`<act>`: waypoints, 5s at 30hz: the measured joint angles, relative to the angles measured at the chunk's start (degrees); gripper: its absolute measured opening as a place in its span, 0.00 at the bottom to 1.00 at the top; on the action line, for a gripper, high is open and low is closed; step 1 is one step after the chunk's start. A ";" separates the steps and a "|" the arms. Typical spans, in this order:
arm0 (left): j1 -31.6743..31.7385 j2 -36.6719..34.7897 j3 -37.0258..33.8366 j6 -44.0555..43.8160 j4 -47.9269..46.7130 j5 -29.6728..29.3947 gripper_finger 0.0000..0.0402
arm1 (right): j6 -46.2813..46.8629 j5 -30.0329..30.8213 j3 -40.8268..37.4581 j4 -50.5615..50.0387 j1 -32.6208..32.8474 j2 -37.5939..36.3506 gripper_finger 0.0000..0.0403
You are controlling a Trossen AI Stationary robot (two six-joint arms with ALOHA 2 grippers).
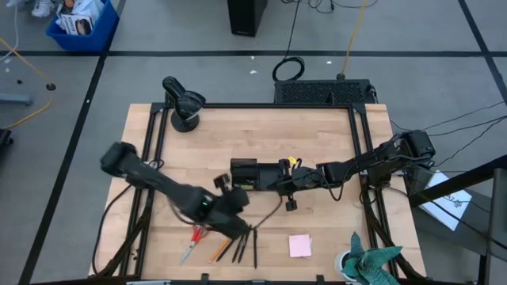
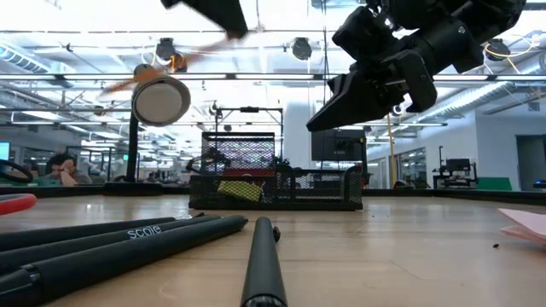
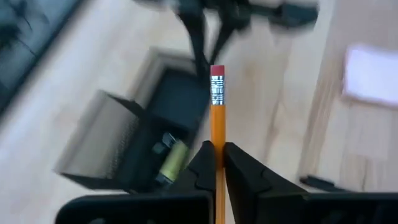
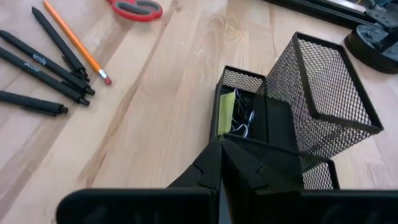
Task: Pick and place office supplies into organizer
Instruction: Put the yellow pencil into the black desk organizer
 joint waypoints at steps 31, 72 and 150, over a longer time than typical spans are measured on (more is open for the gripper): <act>24.13 -31.63 -44.42 50.39 73.40 41.43 0.04 | 0.00 -0.02 0.00 2.08 0.00 -0.61 0.01; 39.20 -17.08 -48.93 40.52 81.43 51.23 0.06 | -0.22 -0.02 0.00 3.84 0.00 -0.59 0.01; 37.56 -9.79 -48.91 34.32 75.94 46.80 0.29 | 0.66 -0.02 0.00 3.35 0.01 -0.59 0.01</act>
